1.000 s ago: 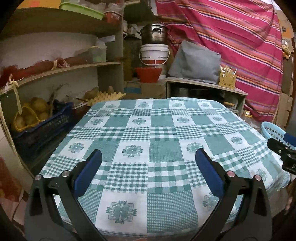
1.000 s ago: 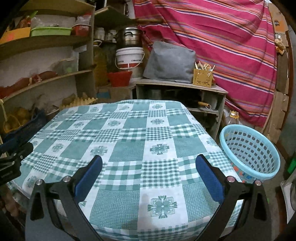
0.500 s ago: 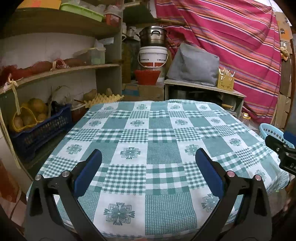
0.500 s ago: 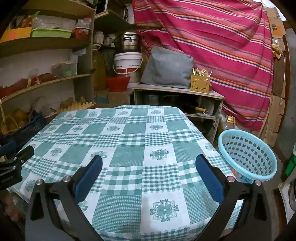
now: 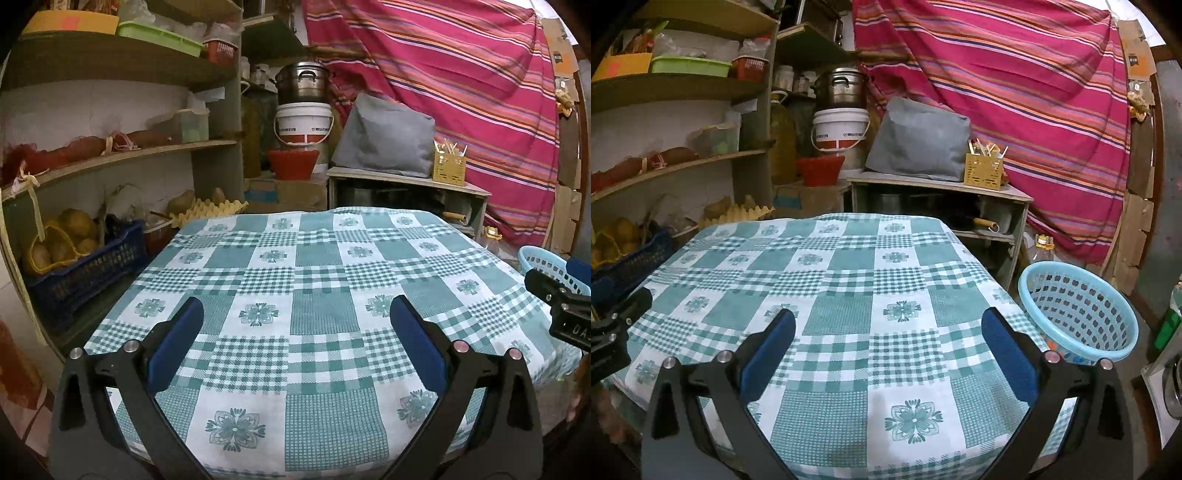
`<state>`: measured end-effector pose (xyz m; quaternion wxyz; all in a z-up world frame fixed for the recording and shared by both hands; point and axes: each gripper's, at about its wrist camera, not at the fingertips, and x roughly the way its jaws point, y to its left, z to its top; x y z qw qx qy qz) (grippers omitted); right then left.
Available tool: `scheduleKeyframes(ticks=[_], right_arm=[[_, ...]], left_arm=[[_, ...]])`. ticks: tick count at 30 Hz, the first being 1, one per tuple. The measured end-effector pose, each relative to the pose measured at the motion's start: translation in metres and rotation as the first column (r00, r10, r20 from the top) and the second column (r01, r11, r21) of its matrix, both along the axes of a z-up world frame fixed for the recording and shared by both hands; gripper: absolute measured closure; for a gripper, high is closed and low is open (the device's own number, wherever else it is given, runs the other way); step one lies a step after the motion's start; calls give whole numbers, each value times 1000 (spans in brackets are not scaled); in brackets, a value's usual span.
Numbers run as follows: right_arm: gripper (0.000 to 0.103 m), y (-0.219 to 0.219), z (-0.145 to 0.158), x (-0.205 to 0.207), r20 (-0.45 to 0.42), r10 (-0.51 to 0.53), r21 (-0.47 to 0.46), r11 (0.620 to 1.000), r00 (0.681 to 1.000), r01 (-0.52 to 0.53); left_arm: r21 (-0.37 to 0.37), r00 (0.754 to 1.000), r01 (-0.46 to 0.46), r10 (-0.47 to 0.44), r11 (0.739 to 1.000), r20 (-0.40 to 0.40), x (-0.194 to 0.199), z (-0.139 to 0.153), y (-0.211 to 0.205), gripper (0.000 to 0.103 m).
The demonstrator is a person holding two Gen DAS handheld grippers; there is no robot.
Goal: Collect trash
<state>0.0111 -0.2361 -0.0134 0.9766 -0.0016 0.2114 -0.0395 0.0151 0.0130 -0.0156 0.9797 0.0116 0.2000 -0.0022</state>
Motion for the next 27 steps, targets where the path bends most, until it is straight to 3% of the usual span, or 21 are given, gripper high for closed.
scheduleKeyframes(ticks=[11, 27], right_arm=[[5, 11, 1, -1, 15, 4, -54, 999, 1000, -3], [5, 13, 1, -1, 18, 6, -56, 998, 1000, -5]], left_arm=[[6, 1000, -11, 11, 1000, 4, 0, 0, -4, 5], [4, 1000, -29, 29, 1000, 2, 0, -1, -3, 5]])
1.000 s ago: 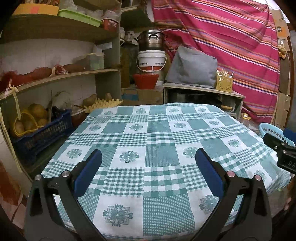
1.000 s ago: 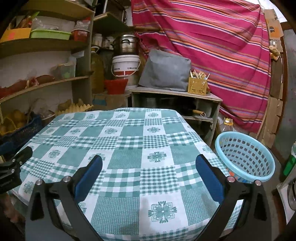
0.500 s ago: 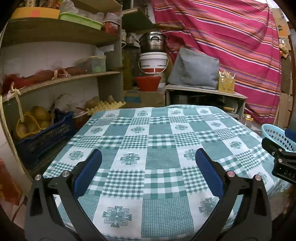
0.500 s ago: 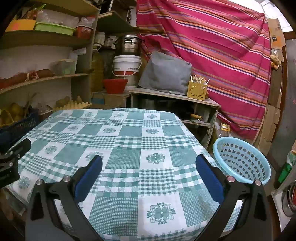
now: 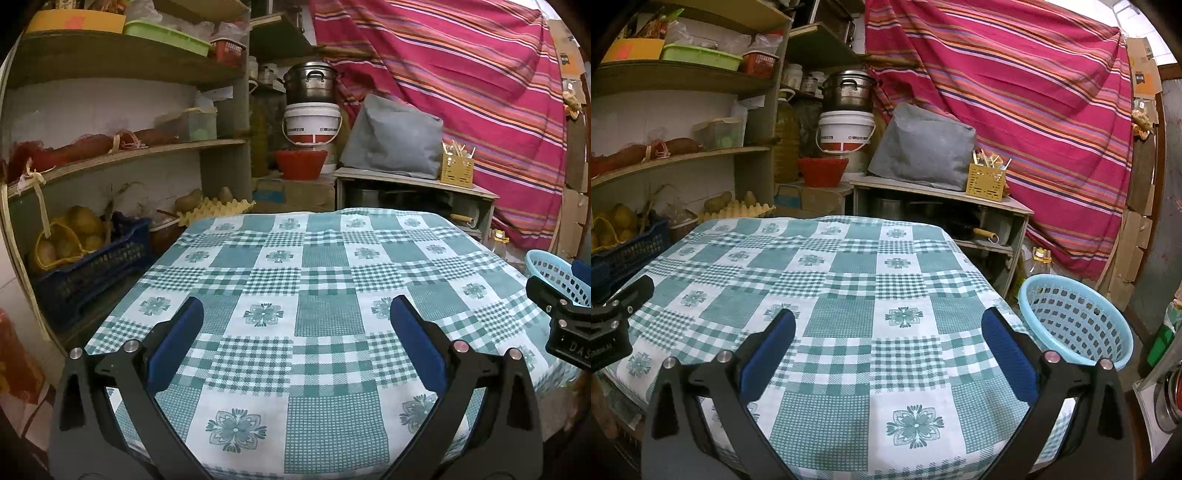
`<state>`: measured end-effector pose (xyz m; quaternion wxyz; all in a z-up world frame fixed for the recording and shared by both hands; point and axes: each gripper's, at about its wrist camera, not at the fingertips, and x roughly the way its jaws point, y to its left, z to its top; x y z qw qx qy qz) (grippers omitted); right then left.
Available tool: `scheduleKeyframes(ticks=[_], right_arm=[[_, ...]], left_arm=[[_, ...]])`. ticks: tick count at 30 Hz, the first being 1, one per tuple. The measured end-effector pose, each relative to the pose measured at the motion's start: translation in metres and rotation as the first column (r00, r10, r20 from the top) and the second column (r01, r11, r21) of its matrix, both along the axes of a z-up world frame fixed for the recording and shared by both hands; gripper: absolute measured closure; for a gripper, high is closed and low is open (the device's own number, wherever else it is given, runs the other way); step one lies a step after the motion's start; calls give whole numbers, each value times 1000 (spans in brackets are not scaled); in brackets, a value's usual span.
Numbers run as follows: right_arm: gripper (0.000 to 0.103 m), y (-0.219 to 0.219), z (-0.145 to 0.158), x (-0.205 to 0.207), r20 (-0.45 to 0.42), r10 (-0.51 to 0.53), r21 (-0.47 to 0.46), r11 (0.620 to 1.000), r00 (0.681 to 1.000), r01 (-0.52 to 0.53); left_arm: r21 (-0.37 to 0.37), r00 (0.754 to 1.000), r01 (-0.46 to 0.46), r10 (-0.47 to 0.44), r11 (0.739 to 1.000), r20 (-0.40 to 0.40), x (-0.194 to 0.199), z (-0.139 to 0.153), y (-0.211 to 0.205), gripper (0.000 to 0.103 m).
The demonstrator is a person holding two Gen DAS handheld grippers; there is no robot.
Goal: Collect trash
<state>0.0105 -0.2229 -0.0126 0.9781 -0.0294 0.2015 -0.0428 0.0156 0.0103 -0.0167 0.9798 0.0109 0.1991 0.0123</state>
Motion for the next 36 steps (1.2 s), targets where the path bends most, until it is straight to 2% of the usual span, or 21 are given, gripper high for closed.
scheduleKeyframes(ticks=[36], right_arm=[[5, 4, -1, 1, 1, -1, -4, 1000, 1000, 1]], left_arm=[[-2, 1000, -2, 2, 1000, 9, 0, 2, 0, 5]])
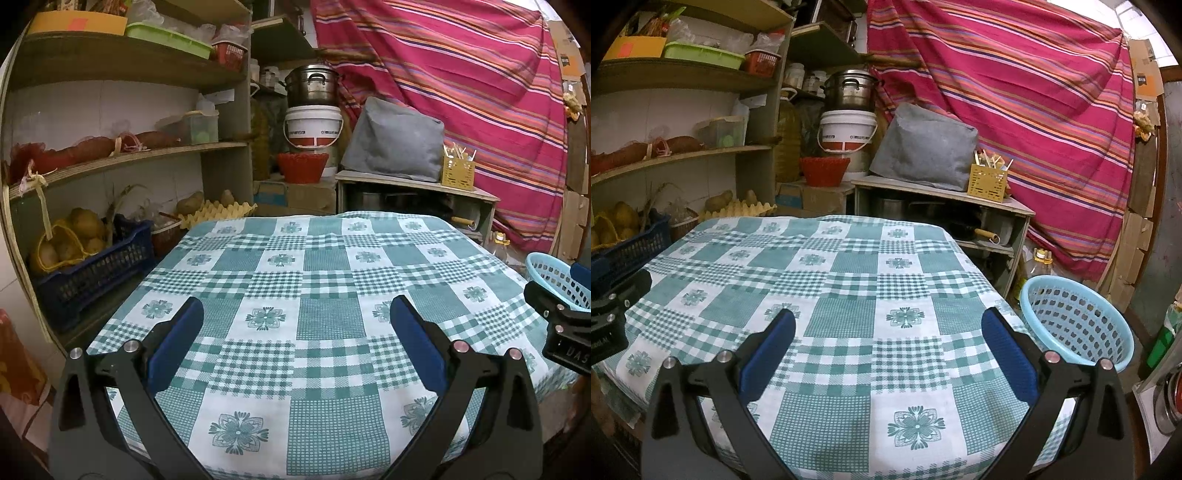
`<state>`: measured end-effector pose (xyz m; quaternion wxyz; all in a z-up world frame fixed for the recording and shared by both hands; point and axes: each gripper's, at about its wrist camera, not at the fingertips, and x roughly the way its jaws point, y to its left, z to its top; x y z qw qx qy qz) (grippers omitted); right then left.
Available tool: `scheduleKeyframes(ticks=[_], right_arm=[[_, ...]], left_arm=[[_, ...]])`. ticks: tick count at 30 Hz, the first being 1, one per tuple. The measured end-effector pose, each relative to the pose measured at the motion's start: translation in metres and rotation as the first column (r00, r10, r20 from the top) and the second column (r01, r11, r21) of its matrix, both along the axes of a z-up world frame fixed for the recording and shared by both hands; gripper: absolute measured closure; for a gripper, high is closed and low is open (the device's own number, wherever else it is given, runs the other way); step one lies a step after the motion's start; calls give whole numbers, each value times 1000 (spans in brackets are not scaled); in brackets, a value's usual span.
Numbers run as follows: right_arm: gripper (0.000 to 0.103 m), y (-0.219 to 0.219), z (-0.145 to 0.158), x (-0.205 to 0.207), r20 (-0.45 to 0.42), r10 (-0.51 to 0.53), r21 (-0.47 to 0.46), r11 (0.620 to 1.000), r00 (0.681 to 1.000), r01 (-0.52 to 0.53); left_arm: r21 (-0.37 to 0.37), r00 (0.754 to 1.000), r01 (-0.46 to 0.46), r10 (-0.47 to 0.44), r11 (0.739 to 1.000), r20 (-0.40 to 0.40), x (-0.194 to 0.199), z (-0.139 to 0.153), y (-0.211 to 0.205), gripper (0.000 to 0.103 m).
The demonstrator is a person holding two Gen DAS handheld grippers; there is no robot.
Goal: Collect trash
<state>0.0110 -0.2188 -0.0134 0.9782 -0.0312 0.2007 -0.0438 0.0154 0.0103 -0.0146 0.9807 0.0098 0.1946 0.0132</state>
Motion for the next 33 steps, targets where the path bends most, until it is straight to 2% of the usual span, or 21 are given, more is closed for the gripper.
scheduleKeyframes(ticks=[33], right_arm=[[5, 0, -1, 1, -7, 4, 1, 1000, 1000, -4]], left_arm=[[4, 1000, -1, 1, 1000, -1, 0, 0, -1, 5]])
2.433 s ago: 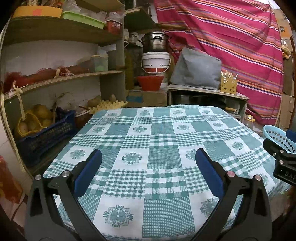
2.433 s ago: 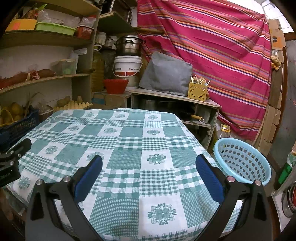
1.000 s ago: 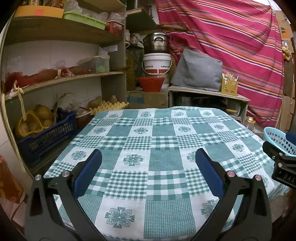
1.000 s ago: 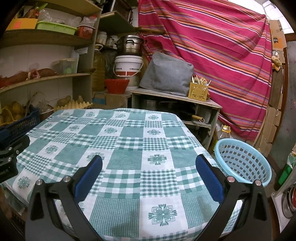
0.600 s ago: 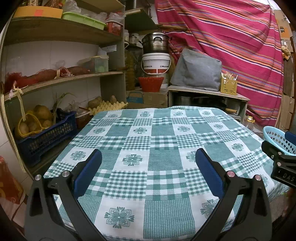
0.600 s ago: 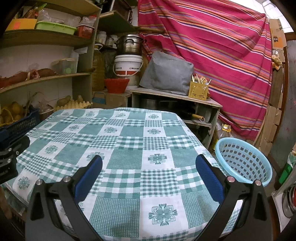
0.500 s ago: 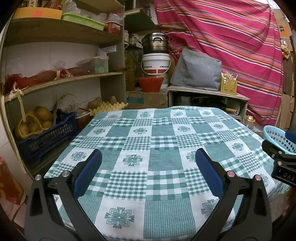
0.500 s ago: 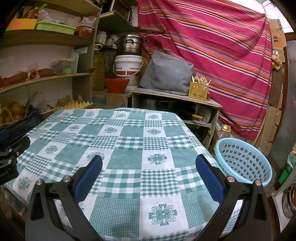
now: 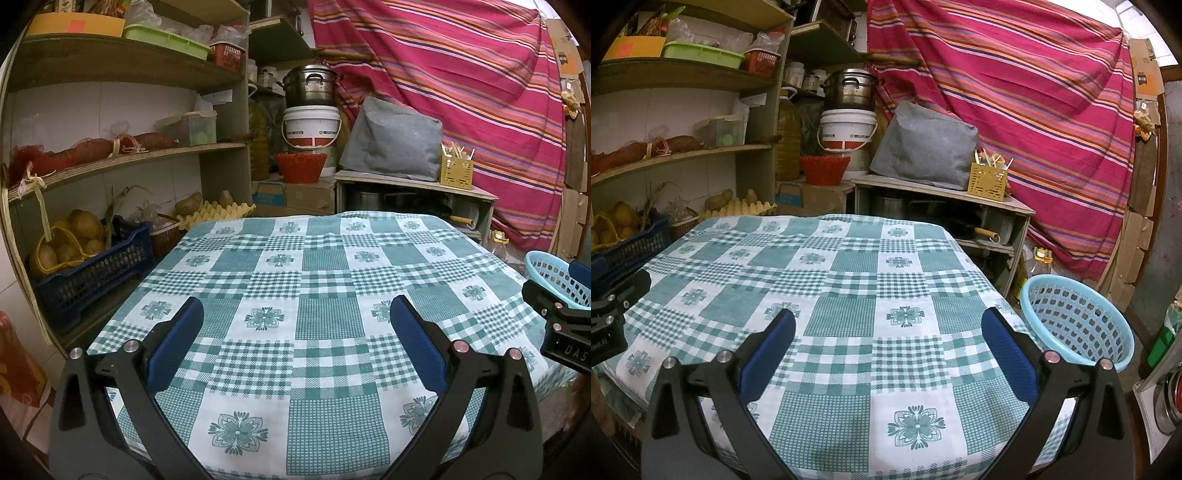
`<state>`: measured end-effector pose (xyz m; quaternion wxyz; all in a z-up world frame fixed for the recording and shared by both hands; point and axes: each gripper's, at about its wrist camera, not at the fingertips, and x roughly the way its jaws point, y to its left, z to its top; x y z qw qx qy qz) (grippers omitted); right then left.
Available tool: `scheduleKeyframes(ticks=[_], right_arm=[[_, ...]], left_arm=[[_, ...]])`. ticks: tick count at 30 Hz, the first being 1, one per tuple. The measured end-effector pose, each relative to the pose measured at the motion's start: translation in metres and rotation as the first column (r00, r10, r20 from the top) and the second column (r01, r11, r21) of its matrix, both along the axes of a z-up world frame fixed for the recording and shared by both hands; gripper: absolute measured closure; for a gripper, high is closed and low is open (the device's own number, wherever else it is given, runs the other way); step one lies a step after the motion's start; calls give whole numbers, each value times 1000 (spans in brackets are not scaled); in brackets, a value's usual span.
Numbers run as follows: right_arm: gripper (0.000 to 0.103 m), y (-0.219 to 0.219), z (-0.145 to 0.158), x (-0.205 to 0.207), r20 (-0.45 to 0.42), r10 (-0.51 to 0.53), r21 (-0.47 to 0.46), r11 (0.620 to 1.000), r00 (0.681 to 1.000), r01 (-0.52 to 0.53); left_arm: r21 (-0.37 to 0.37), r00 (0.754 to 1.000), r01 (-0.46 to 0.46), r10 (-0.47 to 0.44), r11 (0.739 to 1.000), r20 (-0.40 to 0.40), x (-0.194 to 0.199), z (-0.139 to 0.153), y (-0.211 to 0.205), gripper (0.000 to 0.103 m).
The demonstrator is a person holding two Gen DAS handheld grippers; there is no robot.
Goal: Collect trash
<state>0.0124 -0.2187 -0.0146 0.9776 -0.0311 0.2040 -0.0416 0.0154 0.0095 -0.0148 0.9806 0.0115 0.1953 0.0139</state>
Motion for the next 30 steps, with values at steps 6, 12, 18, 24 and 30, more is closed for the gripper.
scheduleKeyframes(ticks=[6, 12, 18, 24, 30], right_arm=[[5, 0, 0, 0, 1, 0, 0, 1000, 1000, 0], [5, 1, 0, 0, 3, 0, -3, 1000, 1000, 0], [5, -1, 0, 0, 5, 1, -4, 1000, 1000, -1], [5, -2, 0, 0, 6, 2, -2, 1000, 1000, -2], [5, -2, 0, 0, 6, 2, 0, 1000, 1000, -2]], left_arm=[[1, 1000, 1, -1, 1000, 0, 0, 0, 0, 5], [0, 1000, 1, -1, 1000, 0, 0, 0, 0, 5], [0, 1000, 0, 0, 1000, 1, 0, 0, 0, 5], [-2, 1000, 0, 0, 1000, 1, 0, 1, 0, 5], [-6, 1000, 0, 0, 1000, 3, 0, 2, 1, 5]])
